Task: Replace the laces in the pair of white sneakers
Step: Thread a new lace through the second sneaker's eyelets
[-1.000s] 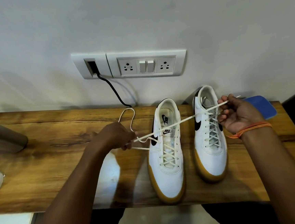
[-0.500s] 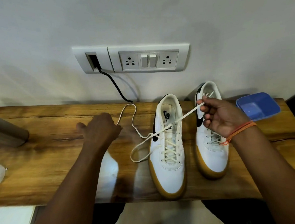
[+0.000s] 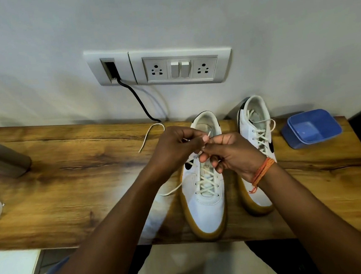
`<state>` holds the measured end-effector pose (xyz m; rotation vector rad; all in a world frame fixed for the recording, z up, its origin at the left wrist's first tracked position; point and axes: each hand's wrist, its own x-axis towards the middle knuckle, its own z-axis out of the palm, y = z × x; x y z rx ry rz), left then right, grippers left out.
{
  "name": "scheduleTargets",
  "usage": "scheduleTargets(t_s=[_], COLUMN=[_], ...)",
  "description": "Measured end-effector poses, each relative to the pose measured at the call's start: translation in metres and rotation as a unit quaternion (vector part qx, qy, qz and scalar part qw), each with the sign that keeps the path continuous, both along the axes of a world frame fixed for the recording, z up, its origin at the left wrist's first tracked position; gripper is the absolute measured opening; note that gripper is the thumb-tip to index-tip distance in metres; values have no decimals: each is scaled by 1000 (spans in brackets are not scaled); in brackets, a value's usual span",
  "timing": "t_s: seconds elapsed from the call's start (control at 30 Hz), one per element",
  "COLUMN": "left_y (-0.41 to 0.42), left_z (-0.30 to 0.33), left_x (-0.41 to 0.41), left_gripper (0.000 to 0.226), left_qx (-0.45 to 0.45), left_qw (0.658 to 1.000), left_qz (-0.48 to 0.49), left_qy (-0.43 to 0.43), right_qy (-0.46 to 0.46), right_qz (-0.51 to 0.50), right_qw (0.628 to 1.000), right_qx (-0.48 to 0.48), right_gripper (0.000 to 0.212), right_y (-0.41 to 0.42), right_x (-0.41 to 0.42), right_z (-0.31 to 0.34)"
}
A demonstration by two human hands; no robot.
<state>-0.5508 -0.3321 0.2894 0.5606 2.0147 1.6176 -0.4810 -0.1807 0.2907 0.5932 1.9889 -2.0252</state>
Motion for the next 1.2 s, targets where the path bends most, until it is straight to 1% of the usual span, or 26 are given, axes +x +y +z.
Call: scheduleTargets(t_s=[0.13,0.27,0.33,0.37,0.4,0.47,0.5,0.53,0.57,0.6,0.63,0.67,0.7,0.73,0.77,0.8,0.83,0.9,0.97,1.03,1.1,1.2], left_y=[-2,1,4,4,4,-4,-10,-18,-27,-35,-40,-41,-38,-32,-23,-15,-7,2,8,12,14,14], left_z=[-1,2,7,10,14,19,21,22,24,24,23,20,14,7,0,-5,-10,-16,-20,-22,-25,-28], left_x=[-2,3,2,1,-3,-16,-24,-31,-37,-41,-41,-38,-33,-25,-16,-7,1,13,21,25,23,25], left_gripper=[8,9,12,13,13,13,14,14,14,13,12,11,10,10,11,12,14,16,16,17,17,11], left_qx=[0,-17,28,71,129,255,293,284,214,92,-49,-175,-268,-327,-356,-365,-360,-351,-344,-328,-322,-342], left_qw=[999,1000,998,992,979,929,902,897,926,965,985,975,951,928,910,897,891,879,854,835,818,780], left_qz=[16,16,39,56,72,98,105,99,75,29,-36,-101,-150,-177,-189,-188,-176,-136,-114,-125,-142,-143], left_qy=[-40,-20,-49,-87,-138,-250,-300,-323,-302,-242,-164,-95,-36,26,95,164,214,294,372,425,455,503], right_qy=[1,6,15,22,28,30,25,17,6,-5,-15,-24,-30,-34,-37,-38,-38,-38,-41,-48,-57,-59], right_qz=[14,23,14,6,-7,-47,-73,-100,-125,-144,-154,-157,-153,-146,-137,-126,-109,-59,-13,14,43,76], right_qw=[1000,999,999,999,999,998,996,994,992,989,988,987,987,988,989,991,992,992,985,978,972,964], right_qx=[17,29,27,30,33,40,41,38,32,28,25,24,25,26,30,37,53,107,165,201,222,247], right_gripper=[16,12,16,18,19,20,20,21,22,21,20,20,20,19,18,17,15,15,16,16,16,17], right_y=[3,1,5,8,13,24,30,36,40,43,45,46,46,45,43,42,41,40,40,41,42,43], right_x=[0,0,0,0,0,-2,-3,-4,-5,-5,-5,-5,-5,-5,-5,-5,-4,-3,-1,1,2,5], right_z=[-2,-4,0,1,3,3,2,1,0,-1,-1,-2,-3,-3,-3,-3,-3,-3,-4,-6,-8,-10])
